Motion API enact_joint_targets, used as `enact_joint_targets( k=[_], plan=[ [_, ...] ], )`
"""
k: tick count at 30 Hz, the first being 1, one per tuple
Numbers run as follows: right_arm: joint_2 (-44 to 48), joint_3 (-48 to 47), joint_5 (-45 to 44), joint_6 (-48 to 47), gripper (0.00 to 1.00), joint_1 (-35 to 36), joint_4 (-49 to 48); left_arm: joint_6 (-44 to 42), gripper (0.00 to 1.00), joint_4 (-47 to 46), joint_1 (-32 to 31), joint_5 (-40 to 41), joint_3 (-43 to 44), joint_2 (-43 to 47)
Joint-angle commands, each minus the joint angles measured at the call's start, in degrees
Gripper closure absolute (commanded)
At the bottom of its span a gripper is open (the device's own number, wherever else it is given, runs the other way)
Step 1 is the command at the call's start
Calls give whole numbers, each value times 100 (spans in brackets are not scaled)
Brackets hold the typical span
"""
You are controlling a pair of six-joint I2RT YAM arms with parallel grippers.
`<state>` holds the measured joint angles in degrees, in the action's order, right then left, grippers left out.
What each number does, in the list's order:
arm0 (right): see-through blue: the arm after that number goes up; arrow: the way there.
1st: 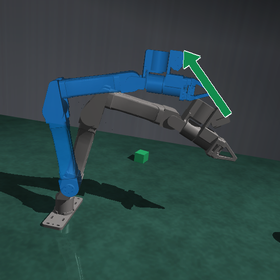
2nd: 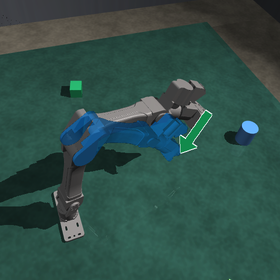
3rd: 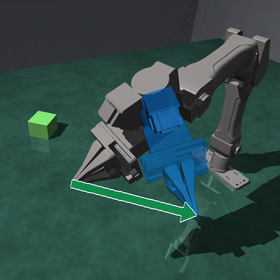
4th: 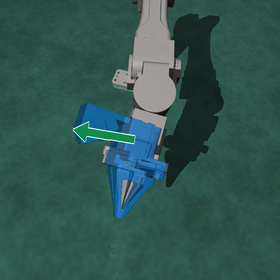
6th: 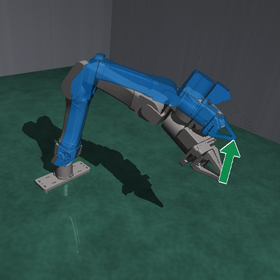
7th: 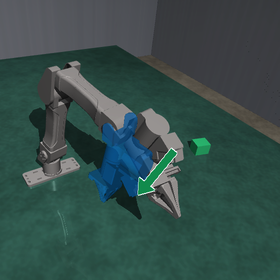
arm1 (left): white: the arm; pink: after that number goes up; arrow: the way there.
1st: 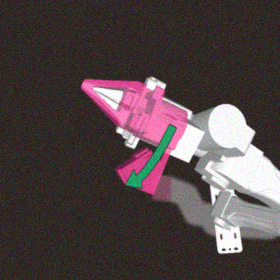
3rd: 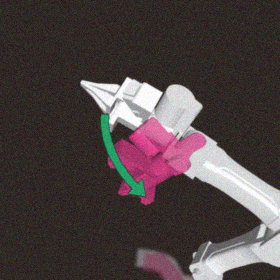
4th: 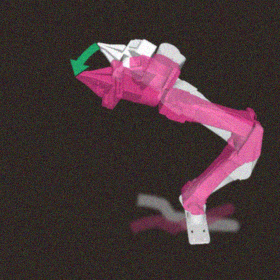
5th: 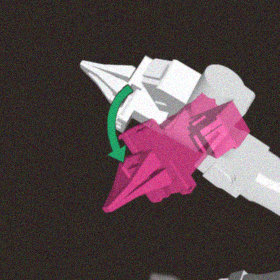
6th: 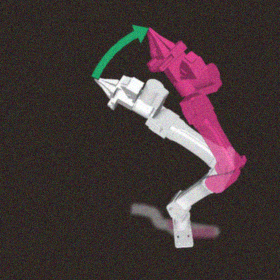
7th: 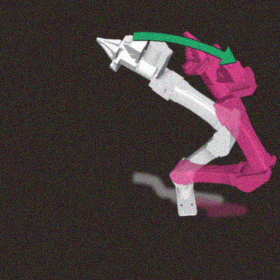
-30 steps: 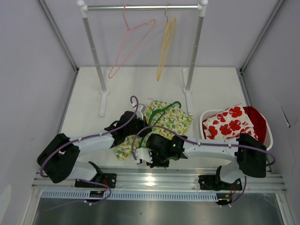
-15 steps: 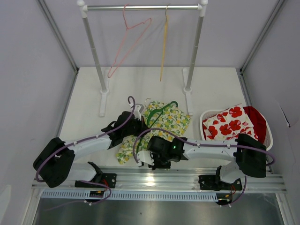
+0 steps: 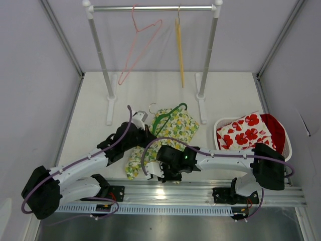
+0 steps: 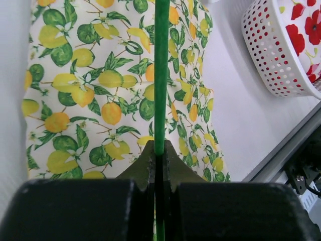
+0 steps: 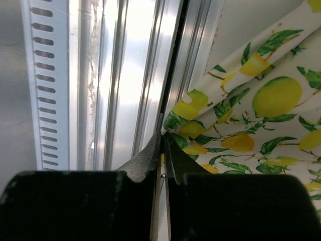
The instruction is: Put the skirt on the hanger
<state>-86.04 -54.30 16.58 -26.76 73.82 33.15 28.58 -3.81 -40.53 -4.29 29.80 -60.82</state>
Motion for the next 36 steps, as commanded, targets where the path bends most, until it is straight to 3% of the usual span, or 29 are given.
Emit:
enact_joint_targets(
  k=[1, 13, 24, 36],
  plan=[
    [52, -466, 626, -57, 93, 62, 350, -265, 100, 125, -86, 507, 456, 474],
    [-158, -1055, 627, -145, 94, 255, 394, -414, 100, 1698, -482, 1456, 1651, 887],
    [-273, -1538, 154, 4, 96, 317, -79, -564, 100, 3017, -605, 1528, 3460, 712],
    [-809, -3007, 636, 444, 92, 361, 51, -801, 100, 3308, -710, 1564, 3629, 747]
  ],
)
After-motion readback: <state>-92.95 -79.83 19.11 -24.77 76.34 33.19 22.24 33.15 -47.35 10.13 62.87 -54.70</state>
